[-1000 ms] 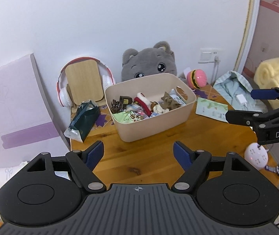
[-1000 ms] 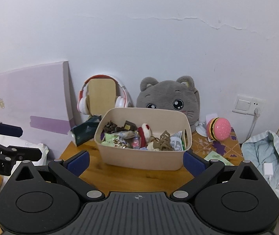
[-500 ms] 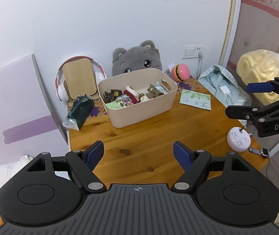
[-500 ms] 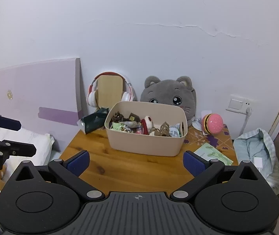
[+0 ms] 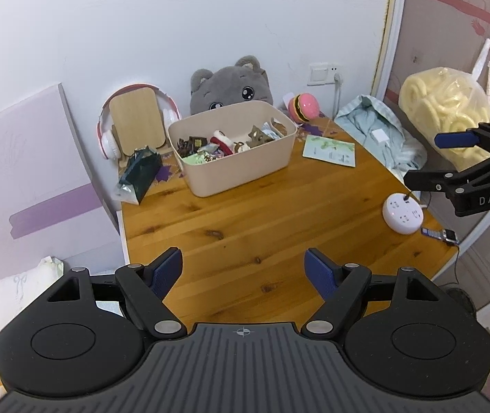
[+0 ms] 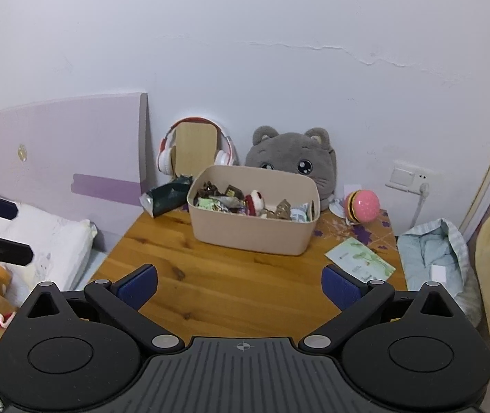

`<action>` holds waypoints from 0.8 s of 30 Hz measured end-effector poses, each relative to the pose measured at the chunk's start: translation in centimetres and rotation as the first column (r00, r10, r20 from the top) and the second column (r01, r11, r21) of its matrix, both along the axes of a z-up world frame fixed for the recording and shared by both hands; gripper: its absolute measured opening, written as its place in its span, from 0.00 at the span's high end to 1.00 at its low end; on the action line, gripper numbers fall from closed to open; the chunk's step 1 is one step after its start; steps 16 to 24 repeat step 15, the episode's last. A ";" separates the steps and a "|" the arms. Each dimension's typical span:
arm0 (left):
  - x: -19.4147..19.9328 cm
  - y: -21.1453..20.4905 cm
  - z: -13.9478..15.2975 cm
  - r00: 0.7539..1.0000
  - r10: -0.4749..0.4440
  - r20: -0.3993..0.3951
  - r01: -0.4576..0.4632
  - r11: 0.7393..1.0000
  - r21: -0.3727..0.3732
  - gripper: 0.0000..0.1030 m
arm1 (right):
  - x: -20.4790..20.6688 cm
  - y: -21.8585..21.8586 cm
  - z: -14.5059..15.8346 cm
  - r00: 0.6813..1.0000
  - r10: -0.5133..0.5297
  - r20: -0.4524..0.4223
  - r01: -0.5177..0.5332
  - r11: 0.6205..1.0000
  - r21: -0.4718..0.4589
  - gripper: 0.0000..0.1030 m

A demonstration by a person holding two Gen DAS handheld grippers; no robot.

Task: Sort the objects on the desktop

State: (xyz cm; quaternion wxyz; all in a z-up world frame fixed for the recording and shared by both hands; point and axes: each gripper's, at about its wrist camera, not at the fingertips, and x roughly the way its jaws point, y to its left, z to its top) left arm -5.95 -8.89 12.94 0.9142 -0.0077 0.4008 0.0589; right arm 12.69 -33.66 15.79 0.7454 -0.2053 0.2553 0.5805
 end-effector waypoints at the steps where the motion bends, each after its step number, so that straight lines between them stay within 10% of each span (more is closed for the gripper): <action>1: -0.2 -0.1 0.0 1.000 0.003 -0.003 -0.003 1.000 0.002 0.23 | 0.1 -0.2 -0.1 1.000 0.000 -0.012 0.000 1.000 -0.004 0.00; 24: -1.5 -0.8 0.7 1.000 0.000 0.012 0.000 1.000 0.002 0.23 | -0.3 -2.5 0.0 0.999 0.009 -0.042 -0.009 1.000 -0.013 0.00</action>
